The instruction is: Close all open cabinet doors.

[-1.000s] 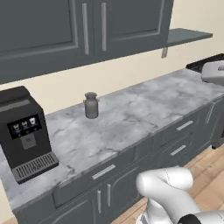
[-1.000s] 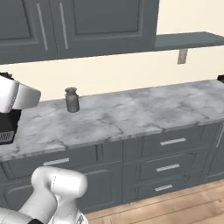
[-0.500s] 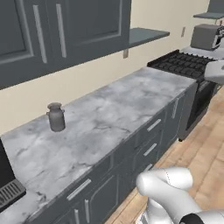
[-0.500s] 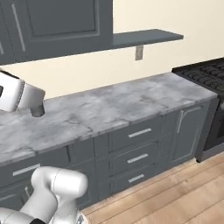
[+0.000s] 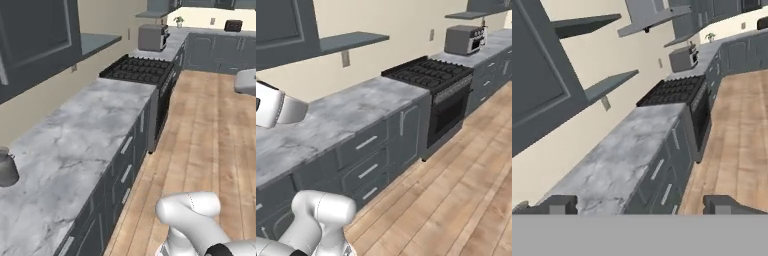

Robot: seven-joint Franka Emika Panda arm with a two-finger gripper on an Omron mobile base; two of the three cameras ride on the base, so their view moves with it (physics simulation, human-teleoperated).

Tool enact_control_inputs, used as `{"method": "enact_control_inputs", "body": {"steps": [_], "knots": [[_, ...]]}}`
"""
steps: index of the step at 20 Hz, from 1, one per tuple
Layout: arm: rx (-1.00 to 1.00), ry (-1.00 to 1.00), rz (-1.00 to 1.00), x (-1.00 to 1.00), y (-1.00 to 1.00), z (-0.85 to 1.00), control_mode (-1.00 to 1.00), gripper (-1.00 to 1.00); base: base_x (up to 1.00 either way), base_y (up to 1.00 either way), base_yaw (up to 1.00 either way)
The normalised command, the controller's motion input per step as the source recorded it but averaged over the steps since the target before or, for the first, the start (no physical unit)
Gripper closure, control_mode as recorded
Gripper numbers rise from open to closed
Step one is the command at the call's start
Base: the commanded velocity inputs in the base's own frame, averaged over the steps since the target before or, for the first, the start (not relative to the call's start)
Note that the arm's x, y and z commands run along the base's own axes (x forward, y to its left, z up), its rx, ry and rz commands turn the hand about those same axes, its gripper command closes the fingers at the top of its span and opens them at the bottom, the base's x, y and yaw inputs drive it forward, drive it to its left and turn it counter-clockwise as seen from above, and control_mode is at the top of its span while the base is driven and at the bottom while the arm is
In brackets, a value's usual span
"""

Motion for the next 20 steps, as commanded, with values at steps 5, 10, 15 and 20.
{"method": "enact_control_inputs", "body": {"steps": [5, 10, 15, 20], "knots": [[0.00, 0.00, 0.00, 0.00, 0.00, 0.00, 1.00, -1.00, 0.00, 0.00, -0.55], [0.00, 0.00, 0.00, 0.00, 0.00, 0.00, 1.00, -1.00, 0.16, -0.03, -0.63], [0.00, 0.00, 0.00, 0.00, 0.00, 0.00, 1.00, -1.00, 0.50, 0.00, -0.63], [0.00, 0.00, 0.00, 0.00, 0.00, 0.00, 1.00, -1.00, 0.82, 0.03, -0.52]]}}
